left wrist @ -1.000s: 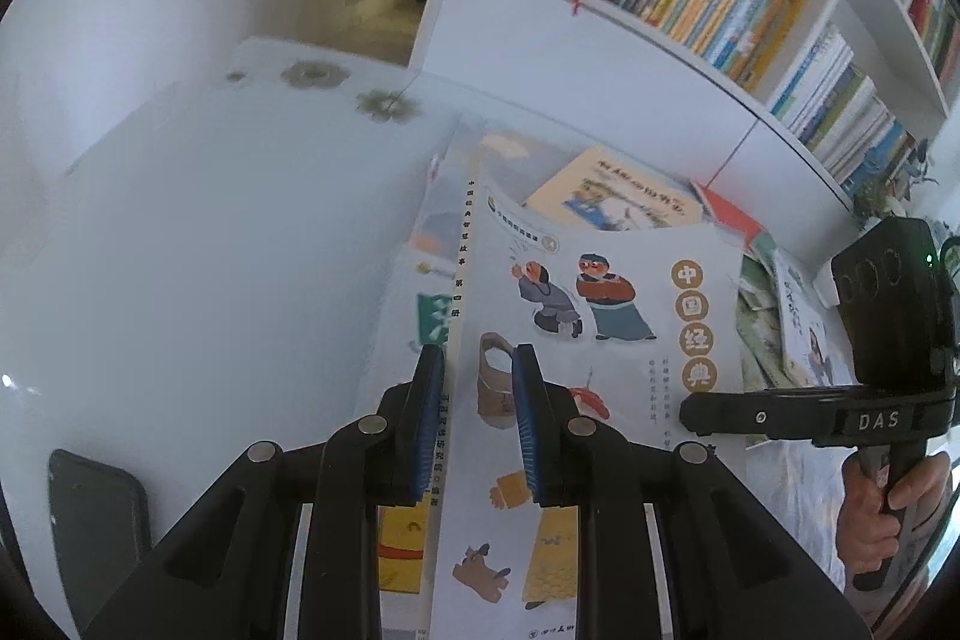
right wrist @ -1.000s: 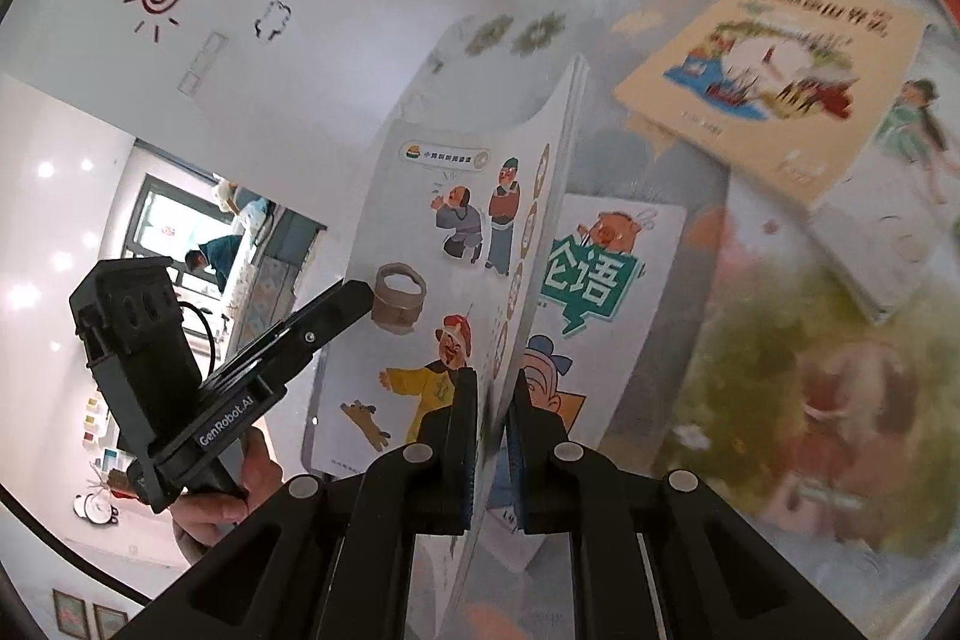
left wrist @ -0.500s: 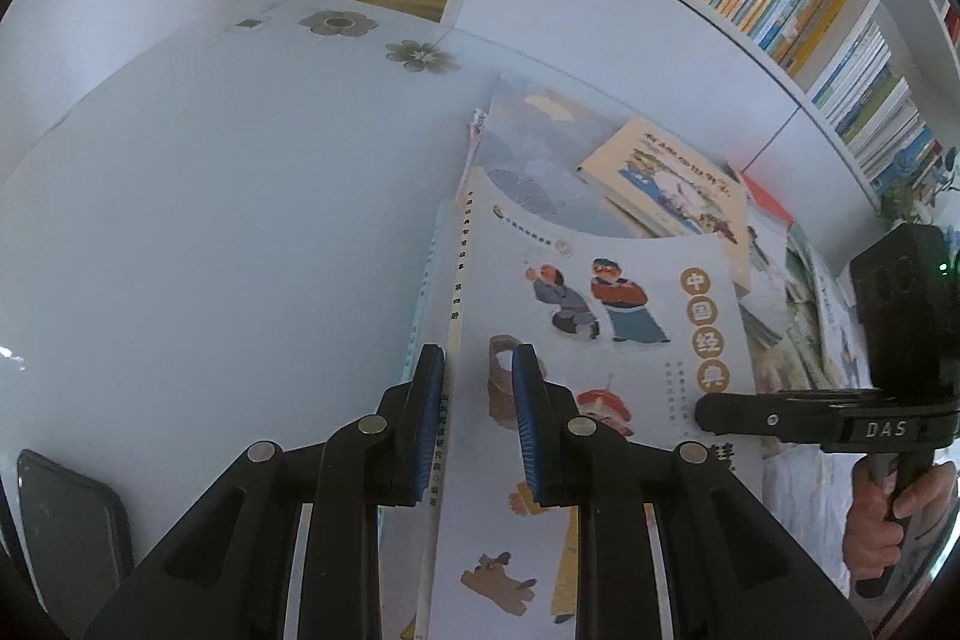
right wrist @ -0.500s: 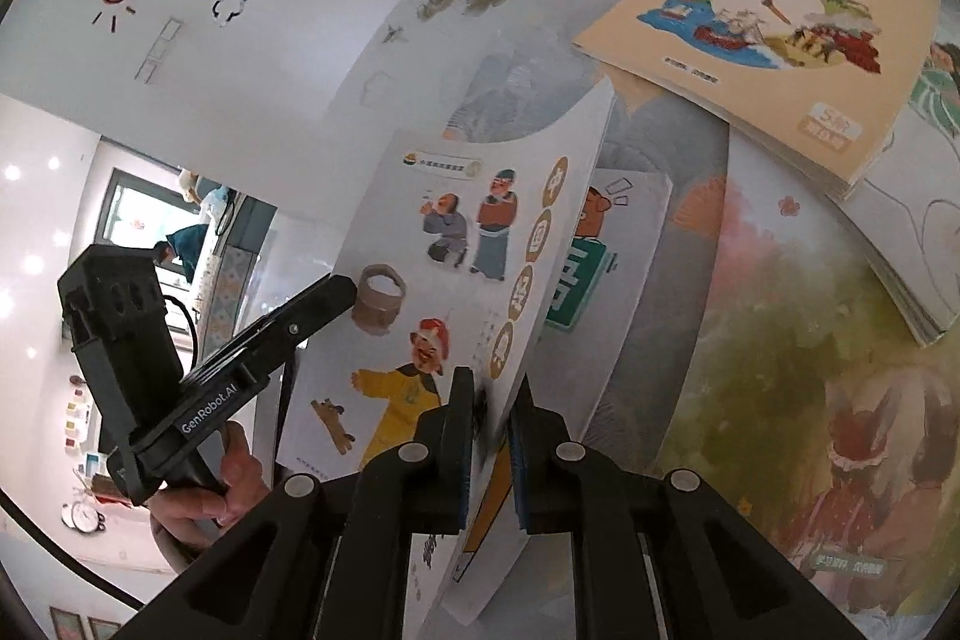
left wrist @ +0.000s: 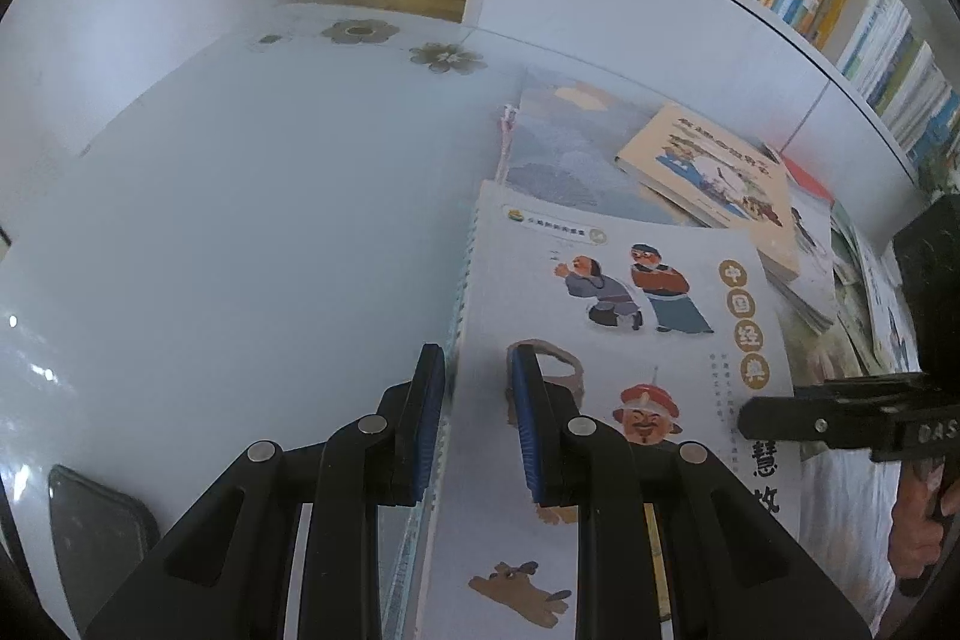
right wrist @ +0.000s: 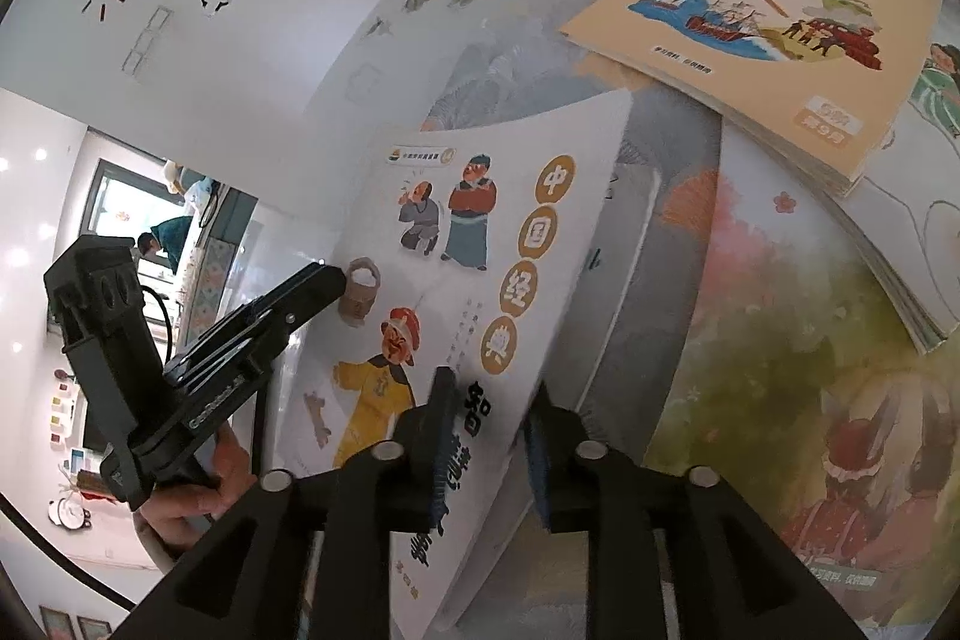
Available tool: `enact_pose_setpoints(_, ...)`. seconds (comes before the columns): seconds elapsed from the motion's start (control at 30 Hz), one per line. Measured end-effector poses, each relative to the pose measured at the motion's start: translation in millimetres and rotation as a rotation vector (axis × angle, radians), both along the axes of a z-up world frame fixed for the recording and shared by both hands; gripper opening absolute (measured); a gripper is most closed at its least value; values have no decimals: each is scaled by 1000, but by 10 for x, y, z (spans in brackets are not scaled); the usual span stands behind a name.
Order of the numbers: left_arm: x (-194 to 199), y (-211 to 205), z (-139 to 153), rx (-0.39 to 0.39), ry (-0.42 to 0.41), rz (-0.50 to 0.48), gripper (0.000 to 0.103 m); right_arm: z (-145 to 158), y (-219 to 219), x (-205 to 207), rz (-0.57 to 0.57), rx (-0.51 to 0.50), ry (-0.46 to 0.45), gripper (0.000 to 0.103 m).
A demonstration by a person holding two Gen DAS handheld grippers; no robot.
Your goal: Organize books
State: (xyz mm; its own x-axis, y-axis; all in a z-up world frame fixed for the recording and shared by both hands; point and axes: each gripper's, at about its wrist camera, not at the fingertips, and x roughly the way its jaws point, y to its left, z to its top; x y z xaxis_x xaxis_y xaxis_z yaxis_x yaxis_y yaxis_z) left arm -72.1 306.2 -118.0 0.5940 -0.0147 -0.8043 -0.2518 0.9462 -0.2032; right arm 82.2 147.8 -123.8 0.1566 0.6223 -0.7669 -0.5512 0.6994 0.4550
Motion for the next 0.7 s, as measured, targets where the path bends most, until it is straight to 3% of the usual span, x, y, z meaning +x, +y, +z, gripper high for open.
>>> enact_pose_setpoints(0.07,-1,19,-6,1,0,9,20,42,19,-13,5,-2,-4,49)
enact_pose_setpoints(0.13,-3,23,11,9,-5,15,21,80,36,-51,-3,-24,-18,57)
enact_pose_setpoints(0.3,-12,-5,57,31,2,36,22,106,-63,-61,-39,-71,0,58)
enact_pose_setpoints(0.47,17,-123,198,57,-4,20,37,237,-373,-70,-78,-60,-38,58)
enact_pose_setpoints(0.53,46,-207,268,73,-7,3,62,318,-546,-72,-103,-43,-47,58)
enact_pose_setpoints(0.6,58,-310,362,92,-33,-10,78,411,-738,-74,-138,-22,-60,58)
enact_pose_setpoints(0.7,113,-549,504,115,-58,-64,78,548,-1129,-45,-208,14,-83,58)
